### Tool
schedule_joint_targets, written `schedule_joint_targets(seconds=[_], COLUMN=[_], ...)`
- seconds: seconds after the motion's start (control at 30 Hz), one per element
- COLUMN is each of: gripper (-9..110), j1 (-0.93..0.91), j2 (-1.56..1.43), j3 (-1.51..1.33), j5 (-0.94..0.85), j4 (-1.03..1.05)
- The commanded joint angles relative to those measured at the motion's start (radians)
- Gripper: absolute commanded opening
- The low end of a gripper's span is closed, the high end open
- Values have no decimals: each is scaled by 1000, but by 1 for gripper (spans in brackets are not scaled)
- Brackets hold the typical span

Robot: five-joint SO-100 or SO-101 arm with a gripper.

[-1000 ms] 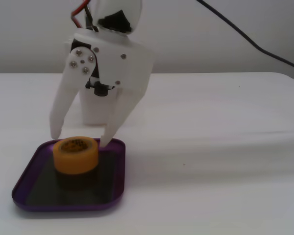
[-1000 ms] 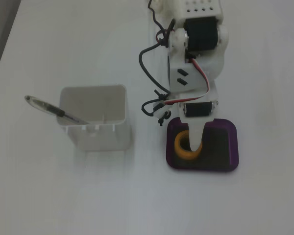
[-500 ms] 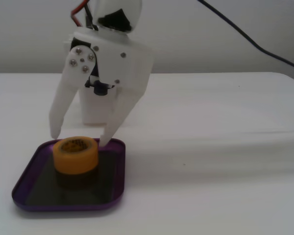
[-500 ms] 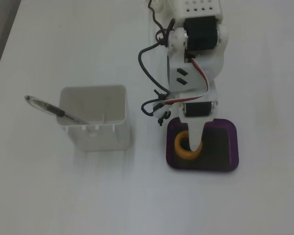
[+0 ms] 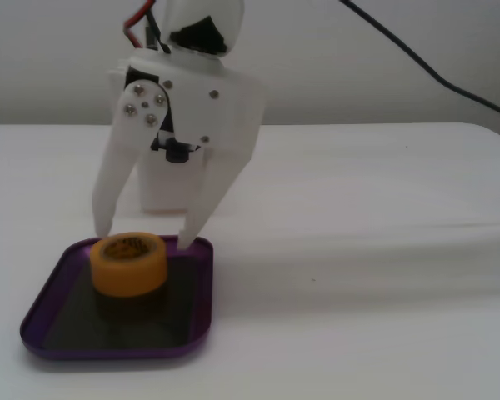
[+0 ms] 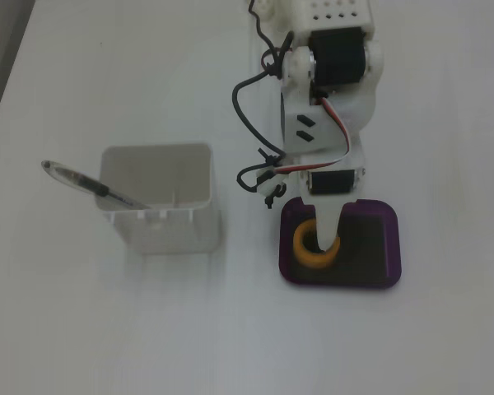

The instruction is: Remove the yellow tape from the box.

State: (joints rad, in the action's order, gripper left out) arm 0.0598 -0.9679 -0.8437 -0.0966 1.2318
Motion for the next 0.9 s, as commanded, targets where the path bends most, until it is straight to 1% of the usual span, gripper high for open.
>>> schedule_joint_targets(seconds=[0.0,0.2,0.37,0.5,0.73,0.8,0.87], gripper=[20,20,20,20,19,16,9], j1=[-5,-6,-6,-6,-6,-6,-6], j2=[-15,-12,-12,-12,-12,-12,-12], j3=[9,6,-69,-109,-110,-106,-103], j5=[-5,-11,-12,-12,-12,-12,-12], j4=[17,17,-6,-64,-80,-80,-80])
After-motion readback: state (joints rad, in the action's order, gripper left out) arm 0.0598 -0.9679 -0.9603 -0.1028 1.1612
